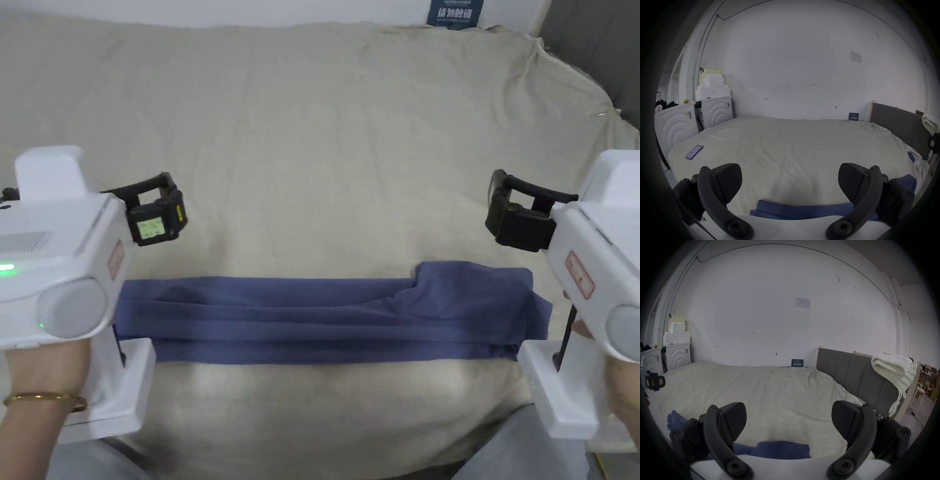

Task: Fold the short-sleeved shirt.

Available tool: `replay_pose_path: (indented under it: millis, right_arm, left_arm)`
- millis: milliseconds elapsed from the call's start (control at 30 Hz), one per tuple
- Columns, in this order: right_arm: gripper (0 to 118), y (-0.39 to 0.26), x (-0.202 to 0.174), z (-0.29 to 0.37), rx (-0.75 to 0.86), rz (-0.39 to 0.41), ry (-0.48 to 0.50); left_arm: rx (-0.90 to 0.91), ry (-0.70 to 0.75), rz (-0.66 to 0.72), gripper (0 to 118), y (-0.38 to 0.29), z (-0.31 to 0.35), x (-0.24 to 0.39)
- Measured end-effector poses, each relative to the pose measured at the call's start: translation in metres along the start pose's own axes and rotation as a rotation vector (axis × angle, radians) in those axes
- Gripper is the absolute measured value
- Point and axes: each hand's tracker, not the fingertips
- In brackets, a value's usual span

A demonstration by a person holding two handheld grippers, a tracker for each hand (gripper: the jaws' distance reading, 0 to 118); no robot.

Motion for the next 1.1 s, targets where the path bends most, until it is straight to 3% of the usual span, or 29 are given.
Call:
replay_pose_path:
  millis: [100,167,200,233,333,400,433,467,500,533,633,1100]
  right_arm:
    - [107,-0.006,-0.007,0.005,0.01,-0.028,0.014]
    - [107,-0.009,-0.011,0.008,0.014,-0.045,0.025]
    - [107,-0.011,-0.012,0.01,0.018,-0.049,0.026]
    - [107,-0.012,-0.014,0.011,0.02,-0.052,0.025]
    - [102,-0.015,-0.013,0.012,0.015,-0.065,0.057]
    - [100,-0.016,-0.014,0.014,0.007,-0.084,0.083]
    - [95,-0.016,-0.015,0.015,0.007,-0.082,0.082]
    - [81,-0.016,-0.016,0.015,0.009,-0.078,0.081]
    - [65,-0.016,-0.017,0.015,0.011,-0.067,0.075]
    - [41,-0.016,-0.017,0.014,0.01,-0.059,0.079]
    - [3,-0.015,-0.019,0.012,-0.008,-0.063,0.065]
    - [0,-0.015,-0.027,0.005,-0.024,-0.059,0.088]
  left_arm:
    - [0.01,-0.035,-0.042,118,-0.01,0.004,0.005]
    - [0.026,-0.042,-0.064,110,-0.015,0.009,0.008]
    - [0.037,-0.052,-0.069,102,-0.017,0.012,0.009]
    - [0.043,-0.06,-0.072,85,-0.018,0.012,0.008]
    - [0.038,-0.084,-0.085,50,-0.02,0.013,0.009]
    - [0.029,-0.119,-0.072,42,-0.021,0.013,0.009]
    - [0.027,-0.12,-0.069,35,-0.021,0.013,0.01]
    - [0.027,-0.117,-0.073,22,-0.022,0.013,0.011]
    - [0.032,-0.116,-0.077,12,-0.025,0.011,0.013]
    - [0.039,-0.115,-0.076,0,-0.024,0.011,0.013]
    - [0.025,-0.139,-0.043,0,-0.019,0.012,0.013]
    - [-0.011,-0.129,-0.017,0,-0.018,0.008,0.01]
